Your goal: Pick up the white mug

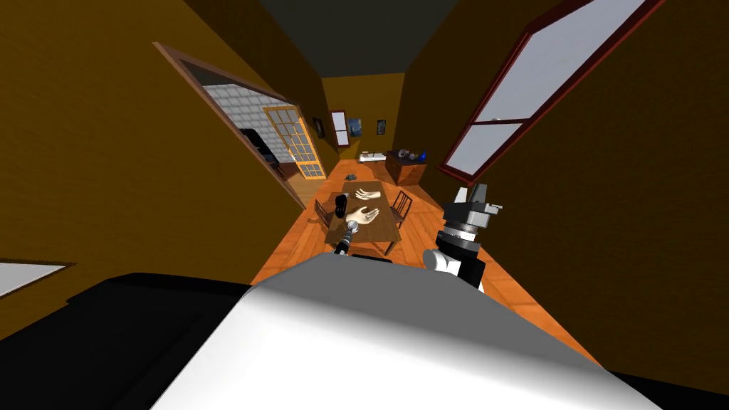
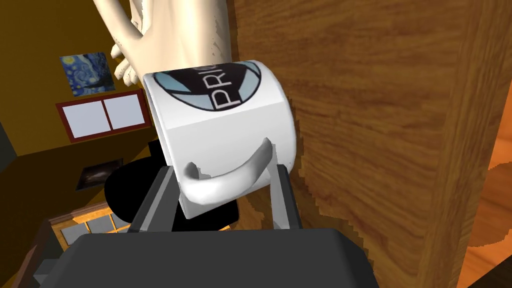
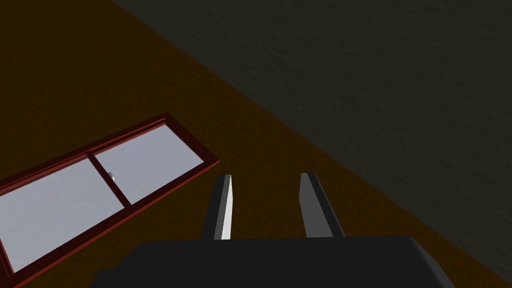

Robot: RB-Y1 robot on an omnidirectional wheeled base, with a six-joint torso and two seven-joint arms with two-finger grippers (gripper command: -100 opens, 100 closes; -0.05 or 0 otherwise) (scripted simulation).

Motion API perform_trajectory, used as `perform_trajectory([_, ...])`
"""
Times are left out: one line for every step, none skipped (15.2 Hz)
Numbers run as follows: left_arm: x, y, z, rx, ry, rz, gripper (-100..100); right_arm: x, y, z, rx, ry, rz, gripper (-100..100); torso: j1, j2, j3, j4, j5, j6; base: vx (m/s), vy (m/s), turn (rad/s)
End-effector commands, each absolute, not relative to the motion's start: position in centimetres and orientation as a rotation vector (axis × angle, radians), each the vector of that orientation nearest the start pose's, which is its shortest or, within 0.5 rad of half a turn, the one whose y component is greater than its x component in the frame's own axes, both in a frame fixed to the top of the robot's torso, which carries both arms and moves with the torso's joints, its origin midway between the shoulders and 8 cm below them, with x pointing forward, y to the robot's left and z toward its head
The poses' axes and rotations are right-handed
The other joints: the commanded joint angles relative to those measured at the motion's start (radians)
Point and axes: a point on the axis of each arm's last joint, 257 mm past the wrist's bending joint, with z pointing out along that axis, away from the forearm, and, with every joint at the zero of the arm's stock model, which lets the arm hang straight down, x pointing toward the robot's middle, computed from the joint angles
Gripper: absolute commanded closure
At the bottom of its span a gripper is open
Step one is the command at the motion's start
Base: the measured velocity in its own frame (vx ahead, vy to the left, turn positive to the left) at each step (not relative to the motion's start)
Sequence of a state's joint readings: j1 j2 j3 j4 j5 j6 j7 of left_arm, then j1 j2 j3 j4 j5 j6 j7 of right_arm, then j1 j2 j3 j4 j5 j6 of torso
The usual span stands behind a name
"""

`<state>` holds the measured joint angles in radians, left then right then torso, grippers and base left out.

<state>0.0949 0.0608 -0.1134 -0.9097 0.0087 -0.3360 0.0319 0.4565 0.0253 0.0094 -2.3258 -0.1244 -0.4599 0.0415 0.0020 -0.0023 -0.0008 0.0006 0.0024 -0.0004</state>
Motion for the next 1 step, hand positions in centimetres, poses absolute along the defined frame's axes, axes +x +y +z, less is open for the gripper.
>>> perform_trajectory([40.52, 21.58, -50.02, -1.458, 1.575, -1.005, 100, 34.17, -28.73, 5.07, 0.701, 0.495, 1.38, 0, 0.0, 0.0, 0.0, 0.0, 0.0, 0.0, 0.0, 0.0, 0.0])
